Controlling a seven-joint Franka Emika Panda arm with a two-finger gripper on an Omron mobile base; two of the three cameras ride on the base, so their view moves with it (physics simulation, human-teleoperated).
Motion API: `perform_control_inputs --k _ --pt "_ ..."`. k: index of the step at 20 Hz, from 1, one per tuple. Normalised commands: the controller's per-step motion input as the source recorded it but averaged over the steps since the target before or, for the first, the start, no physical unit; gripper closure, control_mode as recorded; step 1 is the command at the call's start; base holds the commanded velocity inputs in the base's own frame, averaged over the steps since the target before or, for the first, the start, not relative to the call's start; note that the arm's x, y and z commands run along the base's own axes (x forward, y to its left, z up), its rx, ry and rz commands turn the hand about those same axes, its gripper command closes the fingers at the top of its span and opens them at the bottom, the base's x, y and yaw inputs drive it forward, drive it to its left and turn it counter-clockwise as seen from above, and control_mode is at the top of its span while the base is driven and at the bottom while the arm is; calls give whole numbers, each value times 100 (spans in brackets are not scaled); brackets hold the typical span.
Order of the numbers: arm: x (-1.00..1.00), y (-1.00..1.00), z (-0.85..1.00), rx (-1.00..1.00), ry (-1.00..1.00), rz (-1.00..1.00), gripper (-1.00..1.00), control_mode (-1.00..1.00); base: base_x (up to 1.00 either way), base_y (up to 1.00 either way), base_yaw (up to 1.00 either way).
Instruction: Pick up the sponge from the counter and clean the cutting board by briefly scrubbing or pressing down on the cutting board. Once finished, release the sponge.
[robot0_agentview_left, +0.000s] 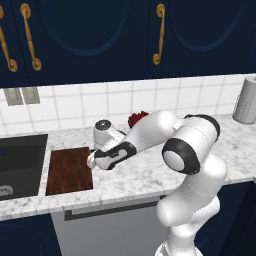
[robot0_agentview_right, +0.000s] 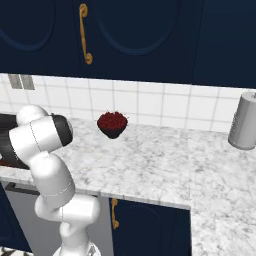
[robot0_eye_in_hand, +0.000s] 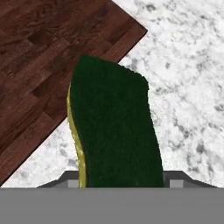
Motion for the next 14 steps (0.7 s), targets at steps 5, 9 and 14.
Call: perform_control_inputs --k 5,9,14 --pt "35 67 -11 -20 -11 0 100 -100 0 0 0" --pt "25 53 0 -3 -6 2 100 -100 0 0 0" --pt "10 25 -5 0 0 2 100 -100 0 0 0"
